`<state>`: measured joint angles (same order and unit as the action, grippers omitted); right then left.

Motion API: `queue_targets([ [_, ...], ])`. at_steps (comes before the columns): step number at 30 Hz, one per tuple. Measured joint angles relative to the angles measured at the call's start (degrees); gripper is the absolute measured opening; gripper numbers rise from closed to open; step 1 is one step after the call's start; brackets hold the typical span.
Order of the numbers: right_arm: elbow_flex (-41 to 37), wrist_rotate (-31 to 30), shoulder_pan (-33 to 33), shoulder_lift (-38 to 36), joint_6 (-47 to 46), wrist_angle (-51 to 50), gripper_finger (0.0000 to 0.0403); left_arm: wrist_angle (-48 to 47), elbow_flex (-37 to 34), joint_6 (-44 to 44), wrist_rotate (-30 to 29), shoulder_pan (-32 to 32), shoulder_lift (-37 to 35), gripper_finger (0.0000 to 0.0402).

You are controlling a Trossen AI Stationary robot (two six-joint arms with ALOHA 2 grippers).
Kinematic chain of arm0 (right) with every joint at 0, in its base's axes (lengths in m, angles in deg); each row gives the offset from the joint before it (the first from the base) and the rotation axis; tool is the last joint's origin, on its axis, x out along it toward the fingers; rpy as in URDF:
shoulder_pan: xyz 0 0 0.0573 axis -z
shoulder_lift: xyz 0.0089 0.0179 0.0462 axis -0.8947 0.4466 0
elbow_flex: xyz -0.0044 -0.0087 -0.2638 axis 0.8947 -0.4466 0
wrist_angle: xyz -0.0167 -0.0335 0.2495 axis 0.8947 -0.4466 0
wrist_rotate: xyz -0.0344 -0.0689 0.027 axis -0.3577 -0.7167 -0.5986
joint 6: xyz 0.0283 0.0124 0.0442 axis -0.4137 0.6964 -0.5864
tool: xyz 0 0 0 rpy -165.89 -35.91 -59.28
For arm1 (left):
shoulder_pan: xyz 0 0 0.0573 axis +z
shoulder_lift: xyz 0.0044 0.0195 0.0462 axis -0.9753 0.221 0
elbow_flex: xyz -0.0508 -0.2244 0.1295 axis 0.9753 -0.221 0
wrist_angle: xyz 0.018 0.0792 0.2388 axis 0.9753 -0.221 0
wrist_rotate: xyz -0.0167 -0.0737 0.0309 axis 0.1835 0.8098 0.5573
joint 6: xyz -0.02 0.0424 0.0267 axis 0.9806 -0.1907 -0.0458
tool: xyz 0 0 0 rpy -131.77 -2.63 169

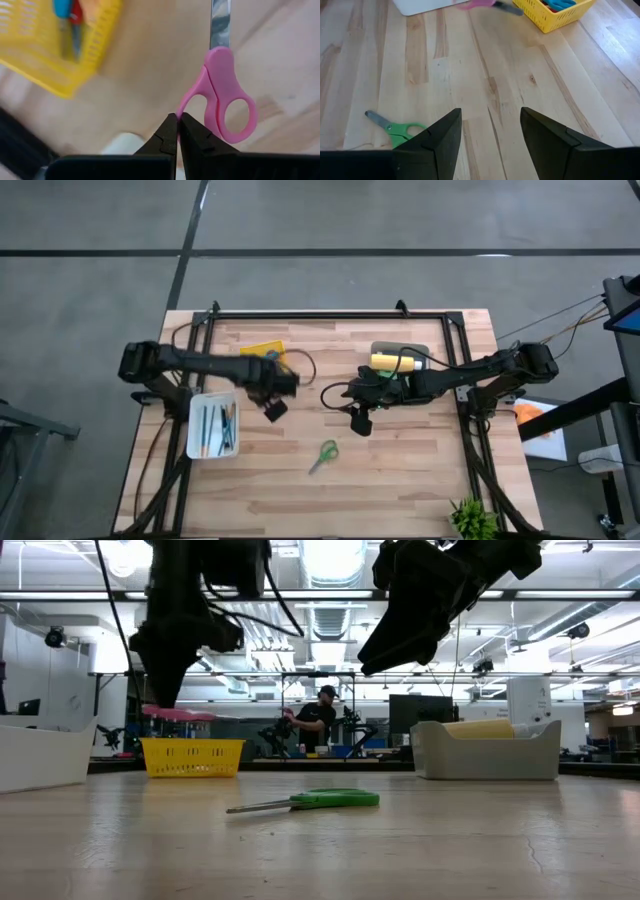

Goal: Pick & Place Paint Supplies
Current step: Put the pink scissors into the yellow bin

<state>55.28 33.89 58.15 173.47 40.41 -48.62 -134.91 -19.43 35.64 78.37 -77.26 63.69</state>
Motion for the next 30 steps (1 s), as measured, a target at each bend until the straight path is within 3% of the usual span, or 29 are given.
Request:
queue_targets([
  [9,0.0,-0.01,-0.01,0.01,0.0,0.01,0.0201,-2.05,1.0,-27.7,-0.07,18.98,0.0,0.0007],
  [16,0.0,-0.01,-0.01,0.02,0.0,0.02,0.0201,-1.57,2.9,-38.64,0.07,30.52,0.0,0.0007],
  [21,0.0,-0.02,-0.01,0.0,0.0,0.02,0.0201,2.77,2.39,-42.03,0.09,34.65,0.0,0.0007],
  [30,0.0,-0.02,-0.01,0.01,0.0,0.02,0.0201,5.76,-2.84,-43.31,1.87,34.13,0.05,0.0007],
])
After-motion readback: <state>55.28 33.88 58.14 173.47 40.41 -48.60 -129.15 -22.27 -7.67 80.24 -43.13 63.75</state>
